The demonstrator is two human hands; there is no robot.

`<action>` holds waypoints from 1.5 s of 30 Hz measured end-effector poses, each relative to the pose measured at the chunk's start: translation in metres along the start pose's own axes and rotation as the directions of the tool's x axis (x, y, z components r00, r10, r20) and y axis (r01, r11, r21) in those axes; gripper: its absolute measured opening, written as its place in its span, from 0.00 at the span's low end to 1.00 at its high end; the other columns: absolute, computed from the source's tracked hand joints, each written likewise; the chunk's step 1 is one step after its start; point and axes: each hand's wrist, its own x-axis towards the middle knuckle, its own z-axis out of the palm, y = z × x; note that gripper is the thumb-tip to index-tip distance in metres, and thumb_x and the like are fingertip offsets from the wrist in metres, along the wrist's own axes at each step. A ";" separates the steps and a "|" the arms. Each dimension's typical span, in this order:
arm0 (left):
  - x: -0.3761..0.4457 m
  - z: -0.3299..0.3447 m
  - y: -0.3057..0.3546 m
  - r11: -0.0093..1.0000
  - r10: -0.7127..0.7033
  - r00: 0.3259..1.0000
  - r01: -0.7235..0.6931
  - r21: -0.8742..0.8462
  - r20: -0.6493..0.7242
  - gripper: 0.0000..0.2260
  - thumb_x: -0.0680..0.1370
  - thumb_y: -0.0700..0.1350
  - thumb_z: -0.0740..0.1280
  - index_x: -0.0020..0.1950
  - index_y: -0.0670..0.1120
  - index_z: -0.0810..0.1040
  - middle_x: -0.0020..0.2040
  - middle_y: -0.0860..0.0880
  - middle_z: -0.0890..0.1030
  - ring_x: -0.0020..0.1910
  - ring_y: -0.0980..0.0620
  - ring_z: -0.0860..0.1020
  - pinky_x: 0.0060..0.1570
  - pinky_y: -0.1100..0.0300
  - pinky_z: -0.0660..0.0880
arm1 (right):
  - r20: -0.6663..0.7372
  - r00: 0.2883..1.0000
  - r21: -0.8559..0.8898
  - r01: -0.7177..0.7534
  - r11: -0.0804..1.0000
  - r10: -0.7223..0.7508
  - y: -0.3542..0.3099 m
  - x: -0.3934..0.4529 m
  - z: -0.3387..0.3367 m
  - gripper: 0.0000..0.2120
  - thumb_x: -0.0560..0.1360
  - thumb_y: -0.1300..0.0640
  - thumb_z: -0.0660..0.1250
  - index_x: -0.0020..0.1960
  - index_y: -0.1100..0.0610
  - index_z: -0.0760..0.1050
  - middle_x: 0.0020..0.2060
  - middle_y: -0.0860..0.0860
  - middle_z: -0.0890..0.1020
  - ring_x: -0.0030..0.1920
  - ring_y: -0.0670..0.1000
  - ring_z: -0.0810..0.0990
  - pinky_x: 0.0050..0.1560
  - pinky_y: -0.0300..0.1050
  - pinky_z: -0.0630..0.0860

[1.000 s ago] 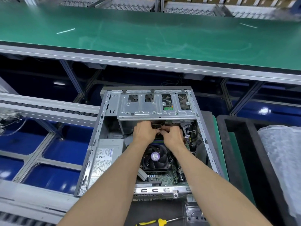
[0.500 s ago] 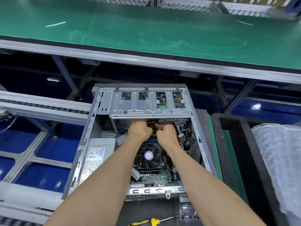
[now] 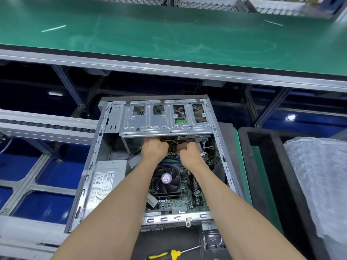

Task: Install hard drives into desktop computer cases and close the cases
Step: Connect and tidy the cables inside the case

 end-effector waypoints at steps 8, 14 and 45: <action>0.003 0.002 0.001 1.000 -0.001 1.000 0.001 0.006 -0.006 0.09 0.76 0.40 0.66 0.52 0.37 0.81 0.55 0.37 0.81 0.54 0.37 0.77 0.50 0.56 0.73 | 0.060 0.995 0.049 0.077 0.996 -0.080 -0.003 -0.003 -0.003 0.22 0.79 0.72 0.53 0.69 0.64 0.75 0.66 0.57 0.78 0.67 0.53 0.75 0.59 0.32 0.63; 0.001 0.001 0.003 0.999 0.017 0.999 -0.016 0.041 -0.028 0.03 0.75 0.37 0.65 0.46 0.38 0.77 0.54 0.36 0.80 0.53 0.36 0.78 0.52 0.52 0.77 | 0.079 0.991 0.009 0.104 0.995 -0.105 -0.003 -0.002 -0.002 0.23 0.79 0.72 0.53 0.70 0.63 0.74 0.68 0.56 0.77 0.70 0.53 0.73 0.61 0.32 0.61; 0.002 0.001 0.003 0.994 0.076 0.997 -0.077 0.080 0.013 0.08 0.77 0.37 0.64 0.53 0.38 0.79 0.53 0.39 0.79 0.47 0.41 0.74 0.50 0.54 0.76 | 0.096 0.988 0.001 0.120 0.993 -0.119 0.002 0.002 -0.002 0.21 0.81 0.70 0.55 0.71 0.60 0.74 0.69 0.55 0.77 0.70 0.53 0.72 0.57 0.30 0.61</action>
